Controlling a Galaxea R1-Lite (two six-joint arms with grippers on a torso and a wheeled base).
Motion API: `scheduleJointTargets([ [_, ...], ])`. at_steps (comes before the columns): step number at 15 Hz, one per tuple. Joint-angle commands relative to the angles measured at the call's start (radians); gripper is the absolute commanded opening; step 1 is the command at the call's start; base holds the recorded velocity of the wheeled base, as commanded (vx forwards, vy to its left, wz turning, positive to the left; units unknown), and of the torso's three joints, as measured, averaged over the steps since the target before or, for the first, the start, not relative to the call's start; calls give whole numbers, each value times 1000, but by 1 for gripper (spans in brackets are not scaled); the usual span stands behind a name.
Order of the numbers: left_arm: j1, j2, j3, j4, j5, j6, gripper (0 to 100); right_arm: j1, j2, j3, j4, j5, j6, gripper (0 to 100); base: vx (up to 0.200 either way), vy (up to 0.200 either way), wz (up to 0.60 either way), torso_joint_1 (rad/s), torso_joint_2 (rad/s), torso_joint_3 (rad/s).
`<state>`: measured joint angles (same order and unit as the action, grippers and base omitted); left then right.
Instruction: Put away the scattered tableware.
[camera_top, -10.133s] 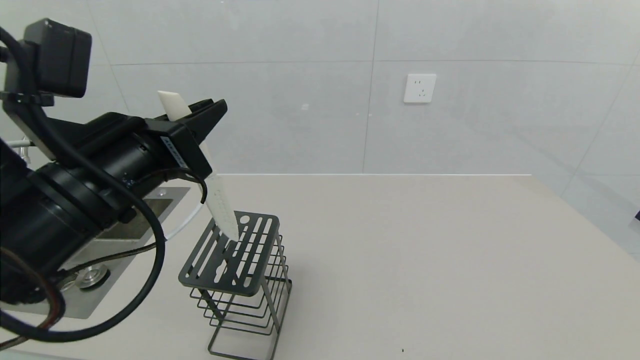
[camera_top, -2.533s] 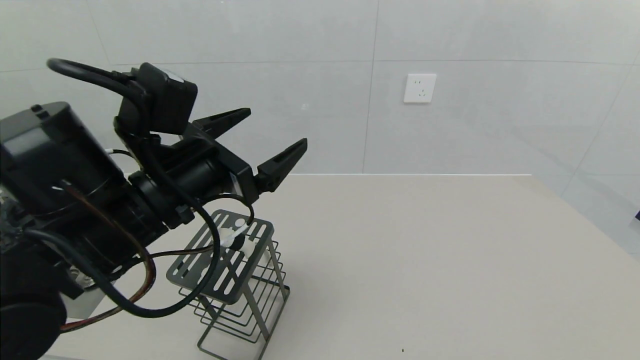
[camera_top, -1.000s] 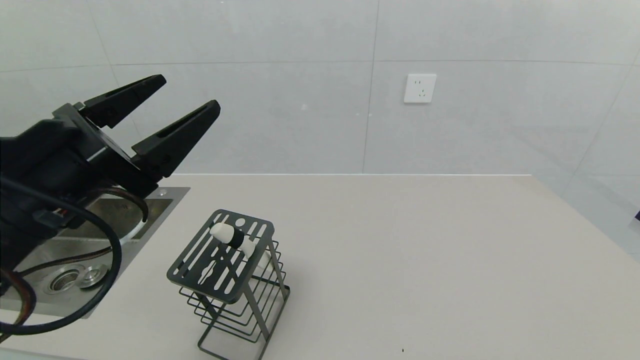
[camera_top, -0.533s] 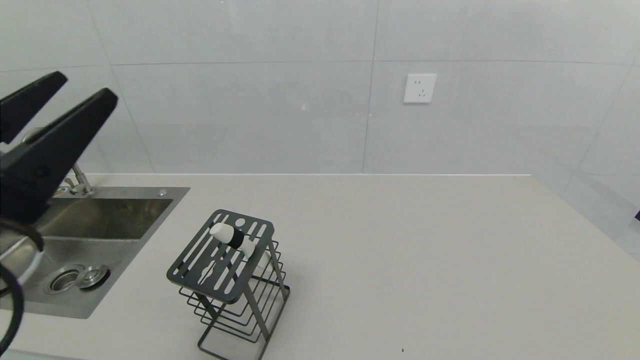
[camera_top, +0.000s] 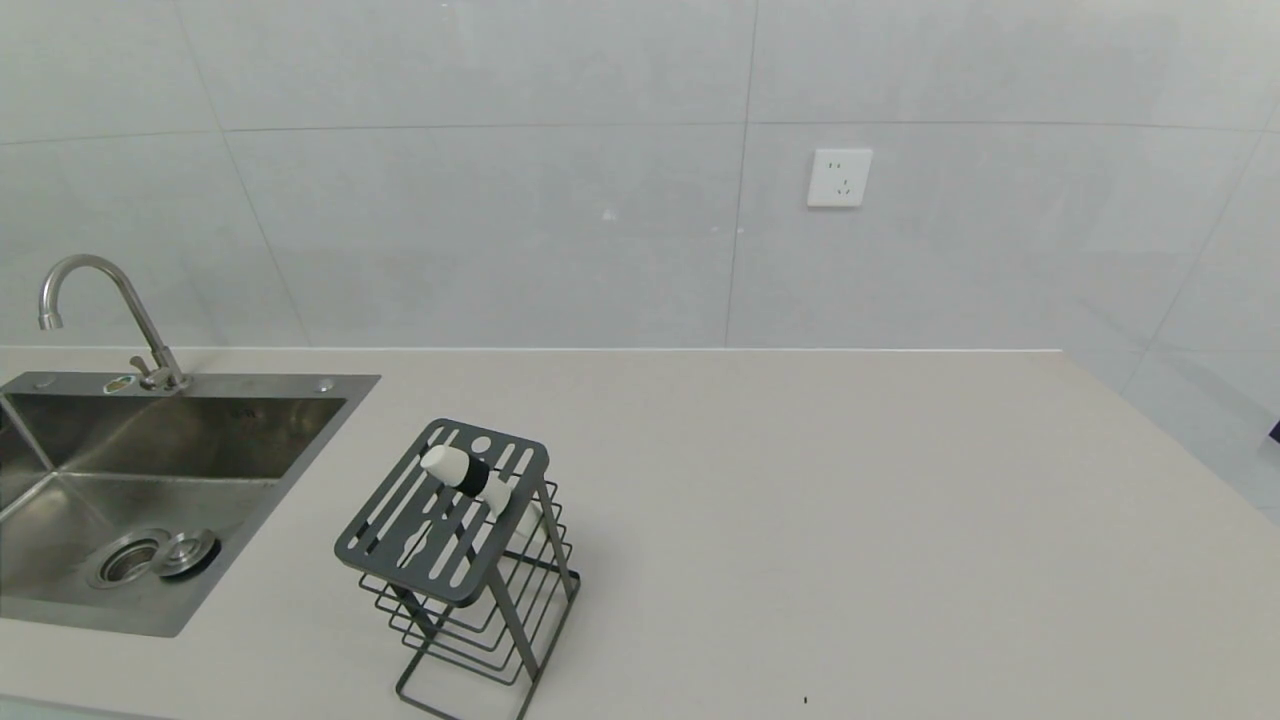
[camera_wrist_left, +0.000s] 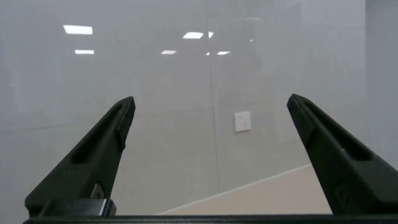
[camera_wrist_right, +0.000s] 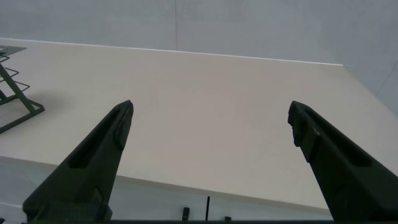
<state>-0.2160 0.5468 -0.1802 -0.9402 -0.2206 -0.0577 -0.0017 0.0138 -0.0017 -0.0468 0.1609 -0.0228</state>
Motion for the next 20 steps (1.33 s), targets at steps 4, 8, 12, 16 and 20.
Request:
scheduleJointTargets([
  [4, 98, -455, 120, 480, 15, 7, 100, 0, 2, 0, -1, 0, 0, 100, 0, 0, 0, 0, 0, 0],
  [8, 106, -450, 180, 557, 116, -8, 100, 0, 2, 0, -1, 2, 0, 100, 0, 0, 0, 0, 0, 0],
  [12, 136, -453, 174, 580, 110, -8, 100, 0, 2, -1, 4, 2, -17, 100, 0, 0, 0, 0, 0, 0],
  [16, 168, -452, 166, 659, 110, -1, 100, 0, 2, -1, 4, 2, -28, 100, 0, 0, 0, 0, 0, 0],
  [20, 214, -547, 176, 963, 132, 71, 100, 0, 0, 0, 1, 2, -29, 100, 0, 0, 0, 0, 0, 0],
])
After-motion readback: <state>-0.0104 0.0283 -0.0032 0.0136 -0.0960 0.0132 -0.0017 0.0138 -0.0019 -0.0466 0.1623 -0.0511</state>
